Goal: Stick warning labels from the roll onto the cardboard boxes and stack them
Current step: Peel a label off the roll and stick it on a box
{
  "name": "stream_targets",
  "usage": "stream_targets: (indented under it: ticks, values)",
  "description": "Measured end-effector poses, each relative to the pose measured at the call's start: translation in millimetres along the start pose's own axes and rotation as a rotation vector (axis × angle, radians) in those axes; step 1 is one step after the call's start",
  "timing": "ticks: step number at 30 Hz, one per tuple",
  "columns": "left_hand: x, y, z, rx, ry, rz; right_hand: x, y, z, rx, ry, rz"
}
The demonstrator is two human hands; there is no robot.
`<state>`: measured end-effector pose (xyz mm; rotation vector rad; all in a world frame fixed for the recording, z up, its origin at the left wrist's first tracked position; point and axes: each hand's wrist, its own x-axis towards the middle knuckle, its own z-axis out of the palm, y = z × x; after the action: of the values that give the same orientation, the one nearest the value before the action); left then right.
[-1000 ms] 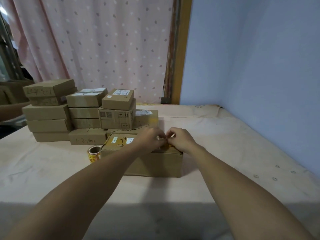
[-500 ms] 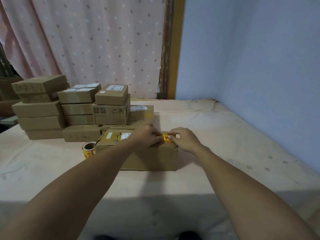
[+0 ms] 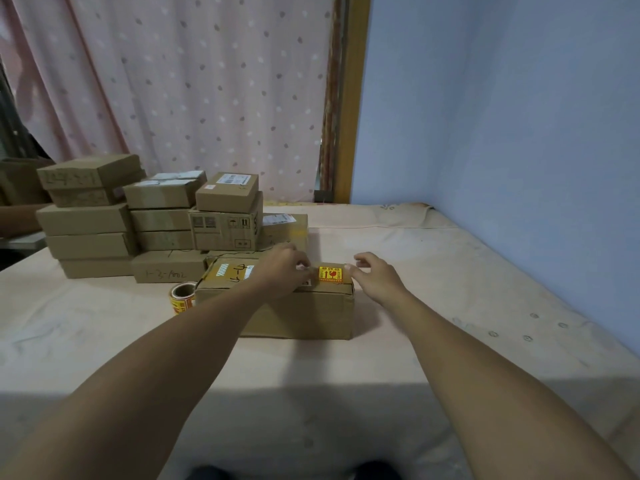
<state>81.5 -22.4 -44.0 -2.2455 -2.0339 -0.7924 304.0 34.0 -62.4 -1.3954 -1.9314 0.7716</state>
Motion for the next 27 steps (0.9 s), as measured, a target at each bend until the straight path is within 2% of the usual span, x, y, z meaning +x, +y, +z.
stream_targets:
  ticks: [4, 8, 14, 17, 19, 23, 27]
  values:
    - [-14, -29, -17, 0.070, 0.171, -0.142, -5, 2, -2, 0.054, -0.030, 0.155]
    - [-34, -54, -36, 0.093, 0.264, -0.348, -14, 2, 3, 0.145, -0.094, 0.236]
    - [-63, -73, -42, 0.070, 0.218, -0.604, -24, -7, 17, 0.228, -0.130, 0.306]
    - [-69, -71, -42, 0.158, 0.235, -0.623, -27, -10, 19, 0.239, -0.119, 0.321]
    - [-70, -71, -43, 0.172, 0.191, -0.664, -30, -9, 18, 0.285, -0.122, 0.336]
    - [-73, -74, -44, 0.004, 0.050, -0.750, -39, -7, 18, 0.409, -0.126, 0.377]
    - [-74, -69, -52, -0.103, 0.074, -0.772, -46, -6, 17, 0.509, -0.115, 0.382]
